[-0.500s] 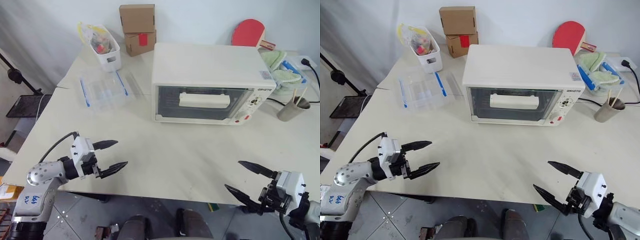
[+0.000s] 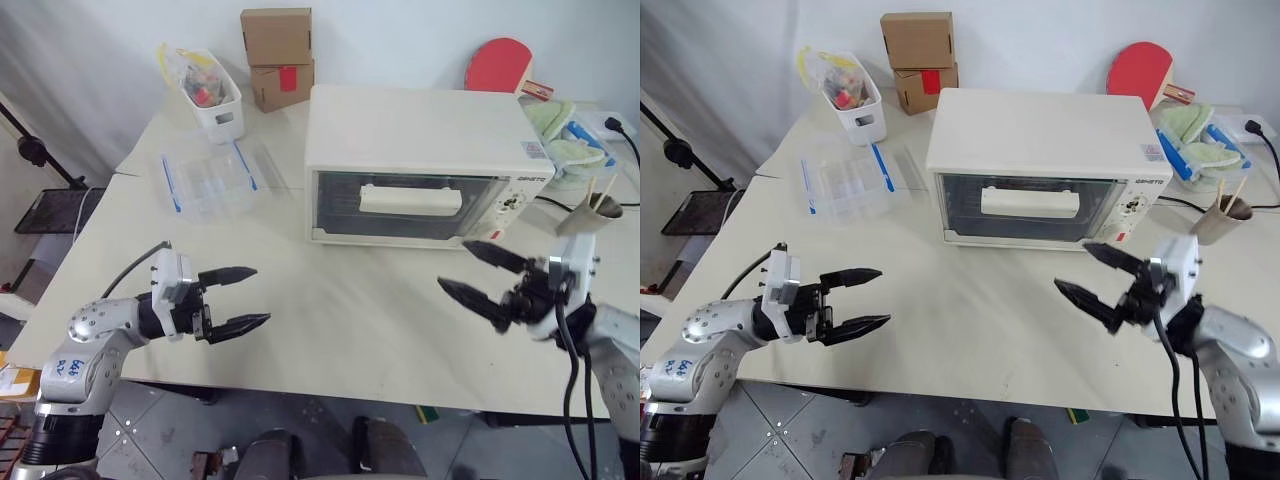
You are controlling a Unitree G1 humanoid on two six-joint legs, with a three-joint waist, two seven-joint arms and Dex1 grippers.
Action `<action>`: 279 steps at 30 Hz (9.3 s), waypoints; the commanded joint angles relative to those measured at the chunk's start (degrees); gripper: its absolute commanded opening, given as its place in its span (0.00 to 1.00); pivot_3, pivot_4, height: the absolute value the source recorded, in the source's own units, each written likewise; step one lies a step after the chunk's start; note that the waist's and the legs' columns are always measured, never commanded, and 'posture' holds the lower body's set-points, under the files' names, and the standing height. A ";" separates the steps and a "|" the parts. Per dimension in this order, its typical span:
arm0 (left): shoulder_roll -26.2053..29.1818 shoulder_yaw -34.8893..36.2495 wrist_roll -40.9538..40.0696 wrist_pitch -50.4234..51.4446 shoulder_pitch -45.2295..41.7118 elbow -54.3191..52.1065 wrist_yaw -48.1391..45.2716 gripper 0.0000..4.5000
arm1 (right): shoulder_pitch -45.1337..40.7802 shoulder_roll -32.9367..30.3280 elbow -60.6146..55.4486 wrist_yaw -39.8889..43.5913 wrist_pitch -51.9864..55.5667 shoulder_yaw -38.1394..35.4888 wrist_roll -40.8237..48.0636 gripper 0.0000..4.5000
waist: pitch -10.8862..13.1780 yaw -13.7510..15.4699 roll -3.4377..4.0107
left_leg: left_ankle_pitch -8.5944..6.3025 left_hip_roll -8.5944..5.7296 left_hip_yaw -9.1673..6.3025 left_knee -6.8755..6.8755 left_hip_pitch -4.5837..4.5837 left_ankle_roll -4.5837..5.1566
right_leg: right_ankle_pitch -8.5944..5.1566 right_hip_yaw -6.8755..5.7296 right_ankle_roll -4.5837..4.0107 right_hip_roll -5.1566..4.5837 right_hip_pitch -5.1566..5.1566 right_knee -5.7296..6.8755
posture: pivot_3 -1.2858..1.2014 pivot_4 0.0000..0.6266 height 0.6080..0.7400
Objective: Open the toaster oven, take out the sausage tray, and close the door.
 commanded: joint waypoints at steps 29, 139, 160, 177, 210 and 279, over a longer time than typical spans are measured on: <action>-9.06 -2.86 -2.17 4.97 -24.61 14.70 5.53 0.48 | 2.73 -3.19 4.42 16.74 -27.38 6.67 -18.22 1.00 | 0.08 0.48 -0.06 | -0.04 -0.11 -0.13 0.63 -0.32 0.12 | 0.10 -0.60 0.20 0.08 0.07 0.25 | 0.52 0.24 1.00; -22.44 -7.96 12.11 -16.46 -35.37 35.48 8.70 1.00 | -20.93 6.87 12.37 -38.42 -29.40 29.93 -78.23 0.00 | 0.11 -0.21 -0.16 | 0.21 -0.09 -0.29 0.71 -0.89 0.01 | 0.11 -1.40 0.20 0.33 -0.32 0.33 | 0.52 0.24 1.00; -15.53 -1.68 0.51 10.35 -24.88 21.69 9.14 1.00 | 6.77 4.96 -16.03 -32.25 -27.57 23.24 -81.20 0.00 | 0.11 0.11 -0.16 | 0.28 -0.12 -0.42 0.87 -0.78 -0.04 | 0.11 -1.24 0.20 0.27 -0.19 0.47 | 0.52 0.24 1.00; -14.61 17.80 -27.00 67.27 -31.43 23.81 32.13 1.00 | 1.03 2.04 -10.80 -29.98 -41.02 24.82 -75.43 0.00 | 0.12 -0.01 -0.19 | 0.30 -0.20 -0.68 1.08 -0.73 -0.08 | 0.09 -0.92 0.17 0.21 -0.13 0.76 | 0.52 0.24 1.00; -14.78 16.25 -77.24 61.20 -21.07 31.60 80.66 0.00 | -4.61 3.88 -4.56 -23.78 -49.74 26.11 -60.64 0.52 | 0.12 -0.08 -0.20 | 0.30 -0.19 -0.70 1.20 -0.55 -0.27 | 0.09 -0.76 0.16 0.02 -0.08 0.94 | 0.52 0.24 1.00; -20.83 26.36 -77.88 41.54 16.12 -1.24 71.37 0.00 | 1.19 -1.00 2.57 5.20 -9.40 -5.48 2.83 0.04 | 0.22 1.26 0.04 | -0.39 0.06 -0.56 0.53 -0.03 -0.23 | -0.06 -0.63 -0.11 -0.05 0.55 -0.36 | 0.52 0.24 1.00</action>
